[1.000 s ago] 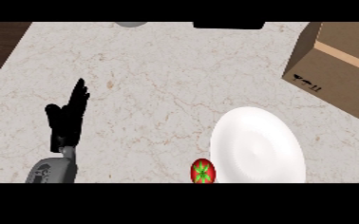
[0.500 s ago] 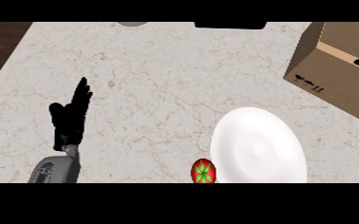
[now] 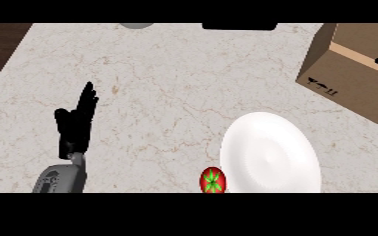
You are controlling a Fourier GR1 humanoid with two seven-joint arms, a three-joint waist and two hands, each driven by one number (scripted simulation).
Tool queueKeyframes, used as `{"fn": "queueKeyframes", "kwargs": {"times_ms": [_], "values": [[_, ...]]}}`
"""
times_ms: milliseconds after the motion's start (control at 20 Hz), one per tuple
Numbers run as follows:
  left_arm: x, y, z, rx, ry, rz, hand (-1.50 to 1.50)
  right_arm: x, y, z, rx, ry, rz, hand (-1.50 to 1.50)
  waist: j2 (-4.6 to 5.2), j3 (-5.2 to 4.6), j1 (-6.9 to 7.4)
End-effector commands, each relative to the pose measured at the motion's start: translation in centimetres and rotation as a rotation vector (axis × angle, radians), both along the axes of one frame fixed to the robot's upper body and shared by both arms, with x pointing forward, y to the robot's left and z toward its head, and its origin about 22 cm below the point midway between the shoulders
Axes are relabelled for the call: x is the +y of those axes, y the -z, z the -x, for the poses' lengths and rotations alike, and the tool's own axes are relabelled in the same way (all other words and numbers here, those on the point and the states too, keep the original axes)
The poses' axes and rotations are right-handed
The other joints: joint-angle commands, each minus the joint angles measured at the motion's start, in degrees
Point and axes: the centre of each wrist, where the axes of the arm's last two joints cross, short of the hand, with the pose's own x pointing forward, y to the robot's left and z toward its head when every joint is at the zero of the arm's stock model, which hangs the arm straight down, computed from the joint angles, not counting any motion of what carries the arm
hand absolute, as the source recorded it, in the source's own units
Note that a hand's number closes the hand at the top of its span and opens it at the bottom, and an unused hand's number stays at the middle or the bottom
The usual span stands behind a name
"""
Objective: Pick the sweet potato from the plate and place it in the cardboard box
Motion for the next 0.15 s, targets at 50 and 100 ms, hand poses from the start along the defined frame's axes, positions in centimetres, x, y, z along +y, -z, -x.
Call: {"fn": "queueKeyframes", "kwargs": {"times_ms": [50,100], "values": [[0.7,0.3,0.6,0.0,-0.022,-0.006,0.0,-4.2,-1.4,2.8,-0.093,0.022,-0.193,-1.5,-0.06,-0.03,-0.14],[1.7,-0.4,0.0,0.007,0.004,-0.005,0.0,-4.3,-0.8,3.1,-0.108,0.051,-0.216,-1.5,0.21,0.02,0.29]]}}
